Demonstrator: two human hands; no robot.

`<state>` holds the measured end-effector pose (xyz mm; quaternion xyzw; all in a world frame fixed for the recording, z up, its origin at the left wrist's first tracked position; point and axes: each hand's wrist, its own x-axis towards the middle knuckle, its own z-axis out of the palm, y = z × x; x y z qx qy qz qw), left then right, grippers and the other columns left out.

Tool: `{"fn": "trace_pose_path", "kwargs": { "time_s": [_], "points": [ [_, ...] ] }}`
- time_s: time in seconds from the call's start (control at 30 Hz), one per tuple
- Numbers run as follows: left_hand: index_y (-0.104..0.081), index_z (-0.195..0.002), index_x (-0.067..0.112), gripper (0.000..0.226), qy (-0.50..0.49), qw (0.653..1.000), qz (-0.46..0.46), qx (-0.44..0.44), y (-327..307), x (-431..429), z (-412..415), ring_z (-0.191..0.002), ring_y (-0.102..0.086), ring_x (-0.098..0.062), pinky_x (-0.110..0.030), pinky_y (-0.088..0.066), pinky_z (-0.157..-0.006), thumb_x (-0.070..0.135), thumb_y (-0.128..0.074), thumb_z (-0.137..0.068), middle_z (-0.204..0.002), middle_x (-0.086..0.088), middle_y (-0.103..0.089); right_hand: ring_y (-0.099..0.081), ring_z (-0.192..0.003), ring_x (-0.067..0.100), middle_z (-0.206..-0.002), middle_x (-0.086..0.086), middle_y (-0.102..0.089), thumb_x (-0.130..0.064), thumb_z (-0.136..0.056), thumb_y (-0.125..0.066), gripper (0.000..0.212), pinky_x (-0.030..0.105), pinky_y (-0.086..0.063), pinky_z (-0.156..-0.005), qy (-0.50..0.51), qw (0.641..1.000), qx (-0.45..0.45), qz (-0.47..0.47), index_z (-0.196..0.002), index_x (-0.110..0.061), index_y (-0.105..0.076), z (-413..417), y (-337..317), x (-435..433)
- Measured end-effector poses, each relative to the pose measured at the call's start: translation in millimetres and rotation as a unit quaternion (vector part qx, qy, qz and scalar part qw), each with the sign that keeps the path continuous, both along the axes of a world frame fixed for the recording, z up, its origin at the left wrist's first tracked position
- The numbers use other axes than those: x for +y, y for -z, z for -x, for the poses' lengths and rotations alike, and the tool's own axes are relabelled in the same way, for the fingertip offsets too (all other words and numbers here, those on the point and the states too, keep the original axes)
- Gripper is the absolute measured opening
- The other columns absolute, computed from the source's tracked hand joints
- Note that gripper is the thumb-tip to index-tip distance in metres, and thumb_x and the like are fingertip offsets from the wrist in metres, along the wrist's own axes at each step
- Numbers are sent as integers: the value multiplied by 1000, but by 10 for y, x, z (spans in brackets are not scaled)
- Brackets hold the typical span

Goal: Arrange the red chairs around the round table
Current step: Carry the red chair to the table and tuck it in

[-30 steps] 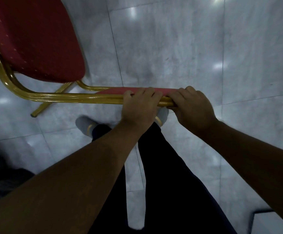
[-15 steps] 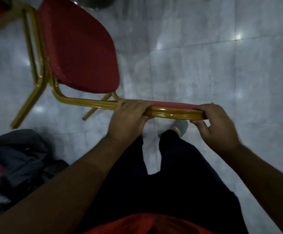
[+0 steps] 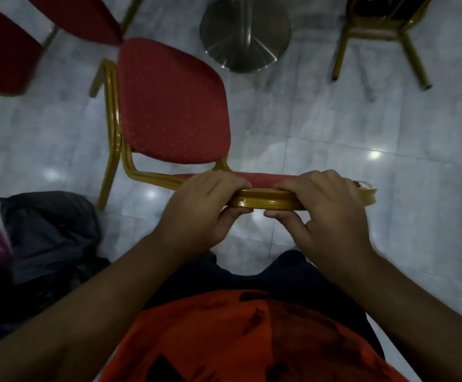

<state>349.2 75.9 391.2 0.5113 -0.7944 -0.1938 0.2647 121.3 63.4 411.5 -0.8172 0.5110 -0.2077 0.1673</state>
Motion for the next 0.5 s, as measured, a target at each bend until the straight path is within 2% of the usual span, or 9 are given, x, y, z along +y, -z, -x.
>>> {"fn": "trace_pose_path", "kwargs": {
  "time_s": [0.13,0.23,0.3,0.37,0.43,0.5],
  "points": [
    [-59,-116,16,26,-12,999,-27,19,-169,291,-919,-95,-58,-14,-30,-52,-79,31,-58,-94,-104,-5,-68,-61,-98,20,-108,-2,-71,-54,-97,-57,42,41,-46,-85,-72,997,9,28,-117,-19,-71,-764,-306,190],
    [-55,-116,18,27,-21,998,-52,34,-317,470,-1513,-93,-58,-13,-34,-54,-76,28,-61,-92,-106,-4,-65,-64,-104,24,-115,3,-71,-47,-96,-61,41,48,-48,-87,-98,994,20,36,-119,-15,-70,-870,-317,280],
    [-61,-113,15,29,-35,997,-56,26,-476,583,-1764,-92,-58,-13,-35,-51,-75,26,-69,-87,-105,-1,-65,-62,-105,24,-115,4,-69,-44,-92,-63,42,53,-48,-88,-85,996,13,1,-122,-15,-67,-857,-266,311],
    [-67,-108,14,33,-38,998,-44,-22,-661,666,-1839,-94,-62,-15,-36,-50,-79,36,-74,-85,-105,1,-68,-57,-104,17,-111,1,-66,-42,-89,-63,40,54,-49,-87,-90,995,-17,-34,-121,-18,-62,-956,-237,325],
    [-70,-107,19,42,-50,995,-36,-82,-779,706,-1801,-94,-64,-17,-39,-50,-79,57,-69,-87,-104,4,-70,-55,-103,13,-110,-4,-64,-41,-91,-62,36,49,-48,-87,-124,990,-42,-51,-120,-20,-59,-1144,-250,319],
    [-72,-103,24,42,-79,990,-19,-118,-843,739,-1789,-92,-65,-18,-42,-51,-75,61,-66,-87,-102,6,-71,-56,-104,11,-113,-8,-60,-44,-94,-61,37,44,-48,-87,-166,982,-63,-64,-122,-19,-60,-1322,-280,302]
  ]
}}
